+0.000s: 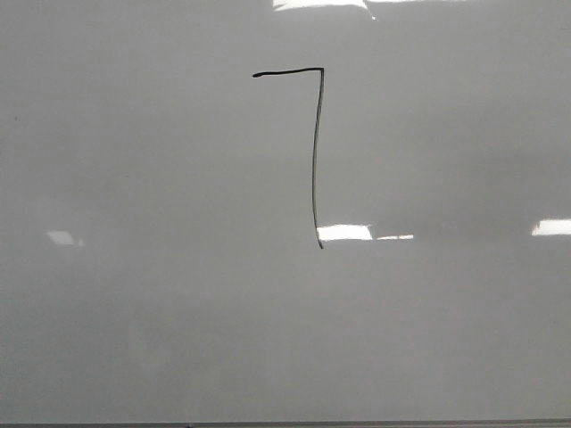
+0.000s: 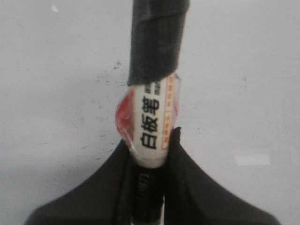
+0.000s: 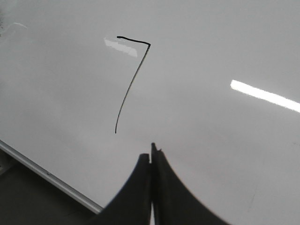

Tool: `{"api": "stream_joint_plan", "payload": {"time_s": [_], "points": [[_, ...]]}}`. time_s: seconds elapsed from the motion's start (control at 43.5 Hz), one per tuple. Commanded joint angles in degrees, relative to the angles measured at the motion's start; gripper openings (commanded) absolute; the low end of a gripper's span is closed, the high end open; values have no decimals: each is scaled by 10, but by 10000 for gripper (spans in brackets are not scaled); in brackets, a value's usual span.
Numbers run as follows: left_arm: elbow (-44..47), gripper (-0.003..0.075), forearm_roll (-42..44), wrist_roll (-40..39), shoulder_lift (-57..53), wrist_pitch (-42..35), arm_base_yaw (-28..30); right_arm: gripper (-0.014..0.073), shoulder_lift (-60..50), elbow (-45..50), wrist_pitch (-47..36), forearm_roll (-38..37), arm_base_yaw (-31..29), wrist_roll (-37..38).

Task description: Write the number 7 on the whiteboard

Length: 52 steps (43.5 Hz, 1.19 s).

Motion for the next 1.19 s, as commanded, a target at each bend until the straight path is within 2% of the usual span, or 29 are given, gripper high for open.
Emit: {"api": "stream_joint_plan", "payload": {"time_s": [0.0,0.253,0.391,0.505,0.666,0.781,1.034,1.172], "points": [[-12,-2,-10,-5,37,-125,1,-69,3,-14,-41,15,-3,2],[-36,-1,-10,-5,160,-174,1,-69,3,-14,-41,15,-3,2],[-48,20,-10,-5,192,-194,1,-69,3,-14,-41,15,-3,2],[-52,111,-10,-5,201,-201,1,-69,3,-14,-41,15,-3,2],[-52,311,-10,-5,201,-194,1,-69,3,-14,-41,15,-3,2],[-52,420,-10,-5,201,-190,1,-69,3,-14,-41,15,-3,2],[-52,494,-10,-5,196,-187,1,-69,3,-14,-41,15,-3,2],[-51,539,-10,-5,155,-160,1,-69,3,-14,-41,15,-3,2]]}}
